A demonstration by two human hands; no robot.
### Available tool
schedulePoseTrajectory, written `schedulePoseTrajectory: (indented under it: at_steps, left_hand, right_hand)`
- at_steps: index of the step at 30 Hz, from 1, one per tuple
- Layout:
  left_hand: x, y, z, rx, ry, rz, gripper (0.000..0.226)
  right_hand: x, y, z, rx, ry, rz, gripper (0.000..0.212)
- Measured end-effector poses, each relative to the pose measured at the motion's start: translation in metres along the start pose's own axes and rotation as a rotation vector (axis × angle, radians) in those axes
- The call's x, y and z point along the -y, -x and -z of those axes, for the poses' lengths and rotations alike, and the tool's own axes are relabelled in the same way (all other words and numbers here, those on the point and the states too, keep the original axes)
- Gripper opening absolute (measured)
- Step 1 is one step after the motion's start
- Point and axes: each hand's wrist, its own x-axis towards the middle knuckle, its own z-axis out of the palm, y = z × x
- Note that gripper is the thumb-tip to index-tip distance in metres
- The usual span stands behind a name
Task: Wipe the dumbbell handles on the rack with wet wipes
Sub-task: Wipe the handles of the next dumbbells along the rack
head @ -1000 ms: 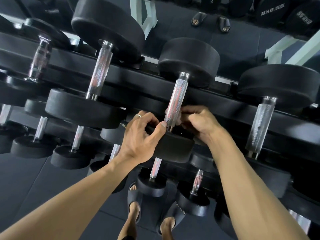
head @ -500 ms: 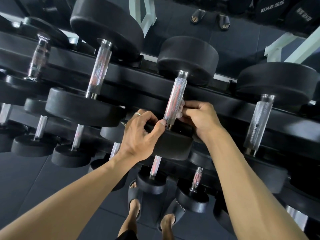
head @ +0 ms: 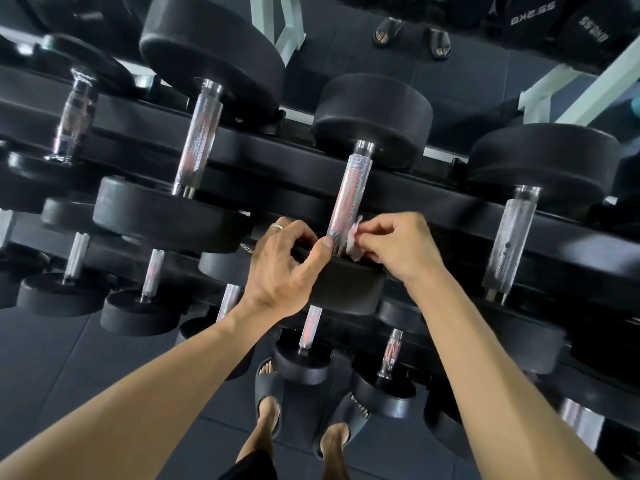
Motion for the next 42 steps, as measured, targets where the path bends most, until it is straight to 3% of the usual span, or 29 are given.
schedulePoseTrajectory:
  at_steps: [2,6,8,12,17,22,28,32,35,38,42]
  left_hand:
    - [0.0,0.0,0.0,0.008,-0.002,0.001,0.048]
    - [0.0,0.0,-0.001,0.016,0.008,0.006,0.049]
    - [0.001,0.0,-0.001,0.014,0.002,0.005,0.05]
    - [0.001,0.0,0.0,0.01,0.003,-0.001,0.047]
    - [0.001,-0.001,0.0,0.008,0.021,0.001,0.05]
    - [0.003,0.0,0.0,-0.003,0.035,-0.022,0.051]
    - [0.0,0.002,0.001,0.042,0.07,-0.044,0.05]
    - [-0.001,-0.009,0.015,0.229,0.1,-0.141,0.046]
    - [-0.019,-0.022,0.036,0.397,0.291,-0.236,0.036]
    - [-0.027,-0.037,0.05,0.302,0.461,-0.146,0.011]
    - [-0.014,-0.064,0.049,0.125,0.429,0.169,0.016]
  right_hand:
    - [0.001,-0.004,0.002,-0.002,0.009,-0.006,0.024]
    - [0.017,-0.037,0.0,-0.173,-0.274,-0.041,0.032]
    - [0.009,-0.034,-0.007,-0.137,-0.244,-0.068,0.034]
    - [-0.019,-0.011,-0.009,0.103,0.011,-0.091,0.021]
    - [-0.002,-0.027,-0.009,-0.032,-0.288,-0.116,0.037]
    - [-0.016,-0.004,0.002,0.099,-0.039,-0.036,0.028]
    - [0.003,0.027,0.023,-0.066,-0.262,0.094,0.032]
    - [0.018,0.044,0.004,-0.086,-0.396,0.101,0.036]
    - [0.036,0.053,-0.008,-0.129,-0.402,0.093,0.031]
    - [0.042,0.056,-0.021,-0.268,-0.326,0.07,0.025]
    - [0.03,0.058,-0.041,-0.55,-0.198,0.006,0.015]
